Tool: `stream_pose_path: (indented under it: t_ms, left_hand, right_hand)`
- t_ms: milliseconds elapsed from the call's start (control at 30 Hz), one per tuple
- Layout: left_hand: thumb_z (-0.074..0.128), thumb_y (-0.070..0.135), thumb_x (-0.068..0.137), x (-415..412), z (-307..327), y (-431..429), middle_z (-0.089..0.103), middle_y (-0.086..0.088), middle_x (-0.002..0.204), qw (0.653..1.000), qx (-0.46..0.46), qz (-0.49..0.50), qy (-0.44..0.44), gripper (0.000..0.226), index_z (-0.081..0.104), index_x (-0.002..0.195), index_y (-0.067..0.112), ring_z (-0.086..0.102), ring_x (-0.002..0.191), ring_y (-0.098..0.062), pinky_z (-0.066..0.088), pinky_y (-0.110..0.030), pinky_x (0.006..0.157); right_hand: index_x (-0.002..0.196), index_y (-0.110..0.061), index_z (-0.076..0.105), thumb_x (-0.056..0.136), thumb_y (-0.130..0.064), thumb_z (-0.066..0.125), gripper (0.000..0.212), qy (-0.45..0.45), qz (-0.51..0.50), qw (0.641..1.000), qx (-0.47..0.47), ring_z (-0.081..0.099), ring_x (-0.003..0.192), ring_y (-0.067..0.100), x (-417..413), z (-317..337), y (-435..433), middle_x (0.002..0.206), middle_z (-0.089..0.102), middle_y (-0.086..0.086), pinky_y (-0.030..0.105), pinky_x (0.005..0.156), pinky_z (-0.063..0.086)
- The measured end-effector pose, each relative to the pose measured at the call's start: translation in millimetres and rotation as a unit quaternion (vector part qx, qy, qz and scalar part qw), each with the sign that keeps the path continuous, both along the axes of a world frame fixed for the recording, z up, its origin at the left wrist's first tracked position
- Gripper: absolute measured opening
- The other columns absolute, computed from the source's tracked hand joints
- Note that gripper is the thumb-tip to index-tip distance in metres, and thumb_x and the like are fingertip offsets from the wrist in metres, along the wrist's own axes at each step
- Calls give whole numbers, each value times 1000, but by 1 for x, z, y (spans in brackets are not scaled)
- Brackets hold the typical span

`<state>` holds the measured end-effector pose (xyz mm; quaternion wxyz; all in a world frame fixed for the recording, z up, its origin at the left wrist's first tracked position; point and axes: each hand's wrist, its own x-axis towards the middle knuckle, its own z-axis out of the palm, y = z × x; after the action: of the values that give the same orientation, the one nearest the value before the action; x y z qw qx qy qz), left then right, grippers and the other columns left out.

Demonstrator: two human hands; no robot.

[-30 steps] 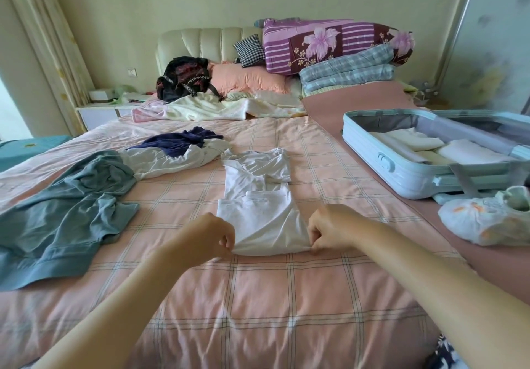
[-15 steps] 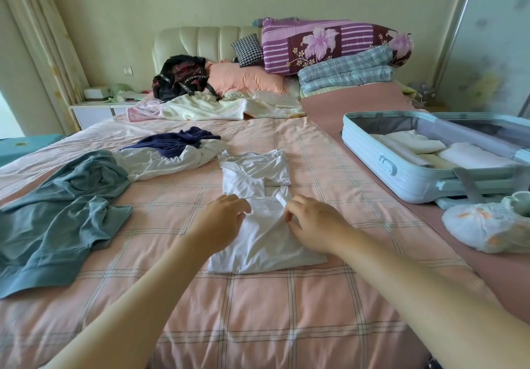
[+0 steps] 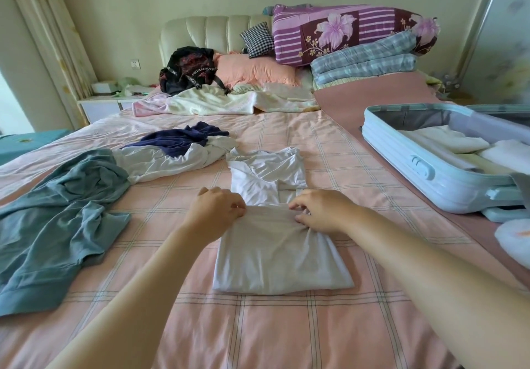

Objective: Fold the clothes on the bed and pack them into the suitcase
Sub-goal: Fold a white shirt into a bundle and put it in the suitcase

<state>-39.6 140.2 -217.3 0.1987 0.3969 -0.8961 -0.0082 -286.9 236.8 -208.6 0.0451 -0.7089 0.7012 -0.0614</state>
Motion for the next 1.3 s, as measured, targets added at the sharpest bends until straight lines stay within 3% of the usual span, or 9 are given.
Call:
stream_pose_path:
  t_ms: [167,300,500,600,700,1000,1100,1200,1300]
  left_hand:
    - [55,30,97,8,-10,-9,57,10,90,993,25,76,90,16,70,101,30,54,99,-18,34,-37,90]
    - [57,24,95,3,-17,-9,59,4,113,992,32,118,13,22,67,112,32,50,114,-21,34,-38,97]
    - [51,26,99,-28,1,34,58,10,133,996,-33,-49,72,30,63,126,30,50,122,-15,36,-35,103]
    - [31,47,104,-26,-21,44,26,12,160,993,72,-64,-72,50,29,153,37,19,148,-12,11,-35,119]
    - [21,58,102,-15,-30,35,6,10,166,984,122,-26,-124,61,10,158,36,-1,152,-11,-1,-37,123]
    - [50,89,68,25,-12,61,-6,15,163,976,132,-105,-136,105,19,155,39,-11,149,-7,6,-39,122]
    - [65,73,68,38,-14,78,0,14,160,970,110,-106,-188,111,9,156,35,-2,149,-10,14,-36,121]
    - [64,46,76,42,-15,84,16,11,159,981,108,-74,-141,89,23,154,32,17,147,-14,31,-35,115]
    - [56,17,83,40,-10,85,51,10,144,988,108,-81,-76,58,54,139,30,47,130,-13,40,-29,107]
  right_hand:
    - [91,-24,73,89,-37,70,13,-67,-80,988,-117,58,92,12,-13,-5,-6,88,58,-17,27,73,38]
    - [97,-26,73,88,-29,71,10,-46,-121,974,-187,60,98,19,-7,-13,-10,104,63,-7,28,75,36]
    - [86,-19,74,77,-9,58,20,-10,11,943,-332,63,81,29,18,-19,-12,88,66,0,35,69,47]
    - [123,-26,69,96,-31,47,35,-66,59,978,-187,63,113,23,32,-22,-2,123,69,-2,37,95,50]
    - [160,-33,16,105,-54,27,60,1,3,999,44,13,154,17,17,-32,11,168,12,-1,38,125,12]
    - [161,-23,15,82,-79,26,97,73,62,995,33,-3,155,16,21,-13,51,169,-2,1,34,124,-3]
    - [161,-27,-4,85,-59,63,106,57,117,986,105,-11,154,15,34,-9,72,167,-14,-1,30,123,-5]
    - [158,-33,-14,83,-31,63,108,98,95,984,117,-11,153,11,42,-8,84,165,-20,-5,26,120,-2]
    - [160,-29,20,85,-9,50,83,57,35,992,105,19,152,13,45,0,84,168,11,-7,28,117,25]
